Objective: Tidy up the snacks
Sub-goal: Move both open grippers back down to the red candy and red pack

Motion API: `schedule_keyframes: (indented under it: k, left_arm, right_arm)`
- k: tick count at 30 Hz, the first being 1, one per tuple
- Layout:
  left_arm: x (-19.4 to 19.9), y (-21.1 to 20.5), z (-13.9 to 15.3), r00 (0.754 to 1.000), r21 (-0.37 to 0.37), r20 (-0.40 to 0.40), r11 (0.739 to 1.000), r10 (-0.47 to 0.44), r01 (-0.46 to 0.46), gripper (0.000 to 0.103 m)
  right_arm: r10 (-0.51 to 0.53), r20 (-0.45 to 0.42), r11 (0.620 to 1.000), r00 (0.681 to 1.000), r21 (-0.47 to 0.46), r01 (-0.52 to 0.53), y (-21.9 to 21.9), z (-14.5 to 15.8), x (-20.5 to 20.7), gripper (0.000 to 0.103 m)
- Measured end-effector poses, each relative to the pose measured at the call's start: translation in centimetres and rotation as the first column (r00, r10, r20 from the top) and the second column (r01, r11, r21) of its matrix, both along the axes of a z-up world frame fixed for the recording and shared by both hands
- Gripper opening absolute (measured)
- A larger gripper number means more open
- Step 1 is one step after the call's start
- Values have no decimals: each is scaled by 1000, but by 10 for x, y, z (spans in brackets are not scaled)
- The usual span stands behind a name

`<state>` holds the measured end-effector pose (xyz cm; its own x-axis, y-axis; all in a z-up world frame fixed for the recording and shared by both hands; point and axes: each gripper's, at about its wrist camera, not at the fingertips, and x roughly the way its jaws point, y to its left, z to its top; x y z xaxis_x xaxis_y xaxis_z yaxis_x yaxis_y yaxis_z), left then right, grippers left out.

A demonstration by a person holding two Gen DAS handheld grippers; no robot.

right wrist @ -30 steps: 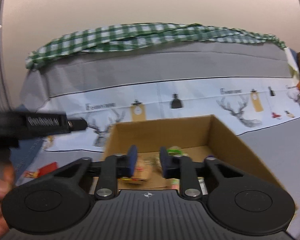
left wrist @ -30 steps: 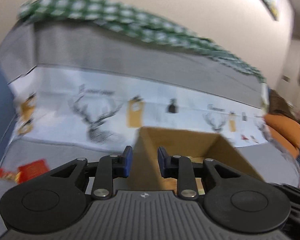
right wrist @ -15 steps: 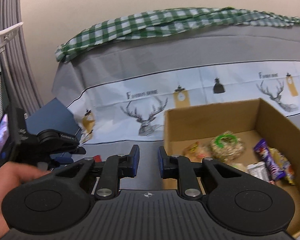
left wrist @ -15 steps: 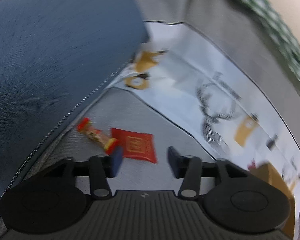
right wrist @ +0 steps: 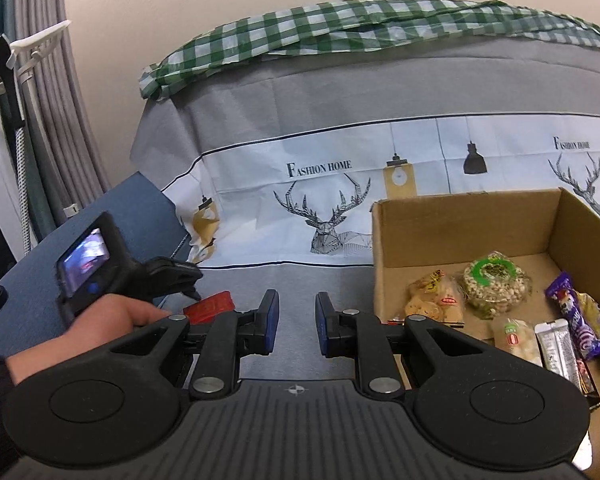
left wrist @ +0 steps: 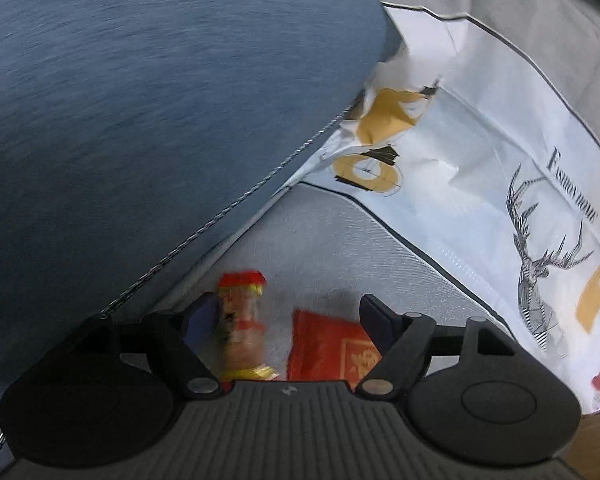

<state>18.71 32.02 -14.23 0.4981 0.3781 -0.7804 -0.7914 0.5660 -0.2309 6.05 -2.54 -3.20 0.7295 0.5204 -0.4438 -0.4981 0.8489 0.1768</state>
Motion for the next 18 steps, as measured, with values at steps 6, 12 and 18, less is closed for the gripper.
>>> schedule_keyframes:
  k: [6,12,18]
  left_arm:
    - [15,-18,-1,991,154,-72,980,-114,124,35]
    - [20,-43,1,949,181,-131,935,-286,306,32]
    - [4,-87,4,798,126,-205,794,-566,595,31]
  right_arm:
    - [22,8,1000,1000,-17,-22,5,-2,0,21]
    - [39,-4,999,999,-32,-39,7,-5,2,21]
    - [63,-8,997,998,-53,-63,14,-9,-1,21]
